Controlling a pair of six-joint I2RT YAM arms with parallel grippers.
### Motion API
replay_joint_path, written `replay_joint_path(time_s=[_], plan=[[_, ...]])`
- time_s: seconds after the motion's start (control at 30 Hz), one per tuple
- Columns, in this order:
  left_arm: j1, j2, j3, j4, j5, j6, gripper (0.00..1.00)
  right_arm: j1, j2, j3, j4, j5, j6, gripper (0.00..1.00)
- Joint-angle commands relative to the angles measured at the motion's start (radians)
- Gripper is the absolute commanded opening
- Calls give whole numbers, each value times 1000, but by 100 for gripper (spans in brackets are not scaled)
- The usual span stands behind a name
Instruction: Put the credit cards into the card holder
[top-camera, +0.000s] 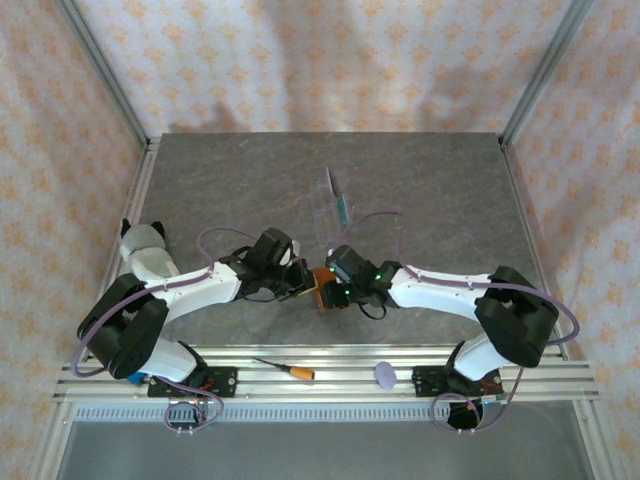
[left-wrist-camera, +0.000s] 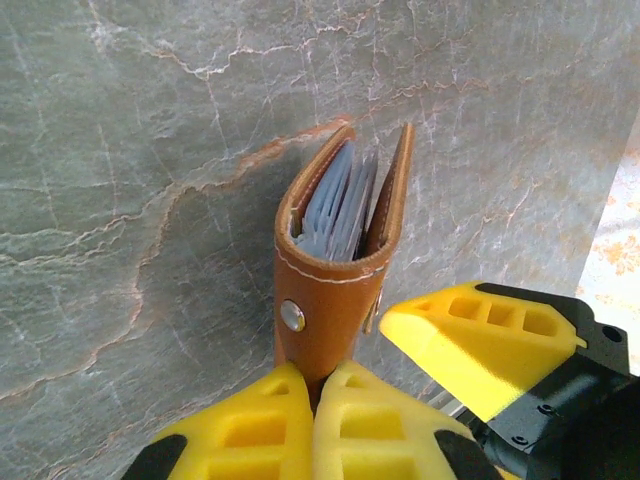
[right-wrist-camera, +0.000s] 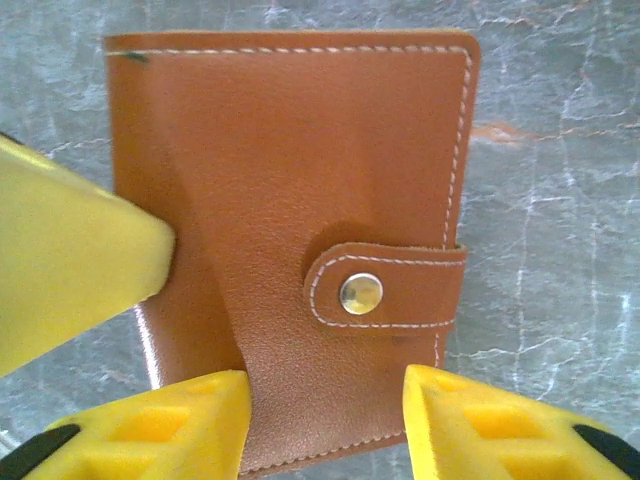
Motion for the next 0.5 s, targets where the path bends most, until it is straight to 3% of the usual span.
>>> replay_joint_path(time_s=[0.0,0.2,0.47], plan=[[-8,-35,10,-3,101,-14,0,0,28,31,14,135,-18,44],[-9,-30,7,-23,97,3,0,-1,45,72,-7,164,-61,45],[-5,-42,71,-235,-29,159,0,-29,-45,55,-34,-38,-65,49]])
